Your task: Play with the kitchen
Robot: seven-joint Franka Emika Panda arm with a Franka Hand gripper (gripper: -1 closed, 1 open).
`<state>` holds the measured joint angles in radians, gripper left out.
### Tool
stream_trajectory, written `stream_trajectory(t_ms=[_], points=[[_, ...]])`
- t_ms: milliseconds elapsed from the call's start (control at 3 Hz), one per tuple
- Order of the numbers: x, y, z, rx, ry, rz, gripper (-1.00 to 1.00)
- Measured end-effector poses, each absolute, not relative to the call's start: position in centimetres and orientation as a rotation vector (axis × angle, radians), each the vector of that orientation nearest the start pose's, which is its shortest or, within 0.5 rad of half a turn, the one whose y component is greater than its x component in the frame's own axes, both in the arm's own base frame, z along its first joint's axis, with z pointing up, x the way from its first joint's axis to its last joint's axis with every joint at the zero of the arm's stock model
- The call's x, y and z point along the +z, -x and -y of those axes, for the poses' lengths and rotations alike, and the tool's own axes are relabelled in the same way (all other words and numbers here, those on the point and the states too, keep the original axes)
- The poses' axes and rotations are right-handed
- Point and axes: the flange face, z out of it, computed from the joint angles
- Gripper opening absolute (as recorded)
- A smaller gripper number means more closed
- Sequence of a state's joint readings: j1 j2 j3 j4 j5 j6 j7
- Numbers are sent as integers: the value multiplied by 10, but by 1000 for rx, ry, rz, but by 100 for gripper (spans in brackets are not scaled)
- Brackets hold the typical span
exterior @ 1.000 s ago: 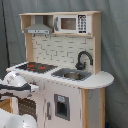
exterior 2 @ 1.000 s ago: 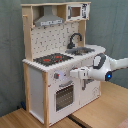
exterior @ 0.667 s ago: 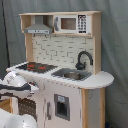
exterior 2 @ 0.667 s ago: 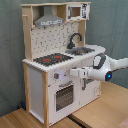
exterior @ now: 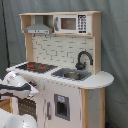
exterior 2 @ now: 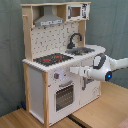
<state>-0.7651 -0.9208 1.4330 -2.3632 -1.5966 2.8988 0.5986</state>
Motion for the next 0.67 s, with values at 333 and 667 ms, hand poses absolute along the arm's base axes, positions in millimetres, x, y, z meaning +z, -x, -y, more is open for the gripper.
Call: stream_trajectory(t_ms=[333,667], points=[[347,-345,-363,849,-1065,-1451,-100],[347,-345,-364,926,-1151,-1403,-100]])
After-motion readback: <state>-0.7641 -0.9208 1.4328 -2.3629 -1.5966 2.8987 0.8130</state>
